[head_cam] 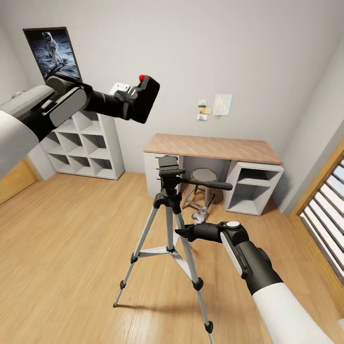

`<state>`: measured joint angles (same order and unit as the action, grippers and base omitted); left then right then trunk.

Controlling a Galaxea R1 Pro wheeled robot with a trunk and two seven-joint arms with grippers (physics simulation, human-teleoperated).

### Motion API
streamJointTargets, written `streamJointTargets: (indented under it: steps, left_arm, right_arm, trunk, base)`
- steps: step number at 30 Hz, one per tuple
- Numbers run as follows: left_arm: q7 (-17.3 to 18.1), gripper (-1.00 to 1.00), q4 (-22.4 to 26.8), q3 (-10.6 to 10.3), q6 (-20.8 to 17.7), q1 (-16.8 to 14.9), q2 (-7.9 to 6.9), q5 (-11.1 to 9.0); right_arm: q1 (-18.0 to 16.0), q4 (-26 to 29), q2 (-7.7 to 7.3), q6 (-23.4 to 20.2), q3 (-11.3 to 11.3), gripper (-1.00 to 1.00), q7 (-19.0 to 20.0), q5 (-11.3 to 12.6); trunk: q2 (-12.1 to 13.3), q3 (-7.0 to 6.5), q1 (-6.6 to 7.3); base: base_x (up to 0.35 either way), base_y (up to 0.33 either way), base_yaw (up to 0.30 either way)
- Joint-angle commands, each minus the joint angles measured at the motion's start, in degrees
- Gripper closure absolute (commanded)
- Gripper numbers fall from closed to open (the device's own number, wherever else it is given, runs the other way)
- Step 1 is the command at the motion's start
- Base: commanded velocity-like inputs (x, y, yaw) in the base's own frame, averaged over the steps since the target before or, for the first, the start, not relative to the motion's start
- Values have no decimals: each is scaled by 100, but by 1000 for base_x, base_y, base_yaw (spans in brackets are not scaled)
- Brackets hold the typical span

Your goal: Attach the digital camera to the camera tripod in the bedroom.

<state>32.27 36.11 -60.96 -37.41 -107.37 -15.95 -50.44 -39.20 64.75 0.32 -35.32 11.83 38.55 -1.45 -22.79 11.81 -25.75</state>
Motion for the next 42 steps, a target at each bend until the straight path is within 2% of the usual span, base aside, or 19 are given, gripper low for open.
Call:
streamJointTargets:
  steps: [1, 5, 6, 8, 10, 11, 13, 15, 16, 17, 23, 27, 32, 34, 35, 36, 39, 40, 42]
  left_arm:
    - [195, 100, -14, -40, 5, -12, -12, 22]
    - [930, 100, -61, -76, 13, -12, -14, 86]
    - [1712, 100, -55, -80, 22, -12, -33, 306]
    - [2171, 100, -45, -81, 28, -12, -38, 565]
    - [2865, 100, -12, -73, 47, -12, -43, 1117]
    - [3304, 100, 2, -58, 108, -12, -43, 1549]
    - [3863, 100, 15, -40, 314, -12, -31, 2173]
    - [4255, 100, 21, -24, 541, -12, -20, 2659]
    - [4349, 100, 21, -20, 598, -12, -19, 2776]
    - [4635, 100, 23, -8, 750, -12, -21, 3120]
    - [4749, 100, 38, 35, 668, -12, 11, 3277]
    - [4765, 100, 286, 44, 354, -12, -3, 3305]
    - [4723, 100, 748, 85, -442, -12, 15, 3319]
    - [4715, 100, 802, 285, -601, -12, 22, 3323]
    - [4712, 100, 868, 574, -672, -12, 22, 3333]
    - [4699, 100, 936, 741, -718, -12, 34, 3421]
    - [4699, 100, 989, 791, -781, -12, 65, 3711]
    - [4713, 100, 1074, 810, -930, -12, 127, 4158]
    - [4729, 100, 1171, 820, -1104, -12, 193, 4518]
  right_arm:
    - [-8, 5, 3, -10, -5, 100, 21, -31]
    - [-7, 10, 3, -10, -5, 100, 21, -31]
    - [-8, 11, 3, -10, -5, 100, 21, -31]
    - [-8, 11, 3, -10, -5, 100, 21, -31]
    - [-8, 11, 3, -10, -5, 100, 21, -31]
    - [-7, 11, 3, -10, -5, 100, 21, -31]
    - [-6, 11, 3, -10, -5, 100, 21, -31]
    - [-6, 10, 3, -10, -5, 100, 21, -31]
    - [-6, 10, 3, -10, -5, 100, 21, -31]
    - [-7, 6, 3, -10, -5, 100, 21, -31]
    - [-7, 3, 3, -10, -5, 100, 14, -31]
    - [-5, 3, 3, -4, -5, 100, 13, -31]
    - [-6, 3, 3, -3, -5, 100, 12, -43]
    - [-6, 3, 3, -5, -5, 100, 12, -42]
    - [-7, 3, 3, -16, -5, 100, 12, -41]
    - [-3, 3, 3, -16, -5, 100, 12, -40]
    - [-6, 3, 3, -12, -5, 100, 12, -40]
    - [-5, 3, 3, -14, -5, 100, 12, -40]
    - [-5, 3, 3, -16, -5, 100, 12, -40]
  trunk:
    - [-13, 12, -4]
    - [-13, 12, -4]
    - [-13, 12, -4]
    - [-13, 12, -4]
    - [-13, 12, -4]
    - [-13, 12, -4]
    - [-13, 12, -4]
    - [-13, 12, -4]
    - [-13, 12, -4]
    - [-13, 12, -4]
    - [-13, 12, -4]
    - [-13, 12, -4]
    - [-13, 12, -4]
    - [-13, 12, -4]
    - [-13, 12, -4]
    - [-13, 12, -4]
    - [-13, 12, -4]
    - [-13, 12, -4]
    - [-13, 12, -4]
  base:
    - [0, 0, 0]
    - [0, 0, 0]
    - [0, 0, 0]
    - [0, 0, 0]
    - [0, 0, 0]
    - [0, 0, 0]
    - [0, 0, 0]
    - [0, 0, 0]
    - [0, 0, 0]
    - [0, 0, 0]
    - [0, 0, 0]
    - [0, 0, 0]
    - [0, 0, 0]
    - [0, 0, 0]
    - [0, 0, 0]
    - [0, 0, 0]
    - [0, 0, 0]
    - [0, 0, 0]
    - [0, 0, 0]
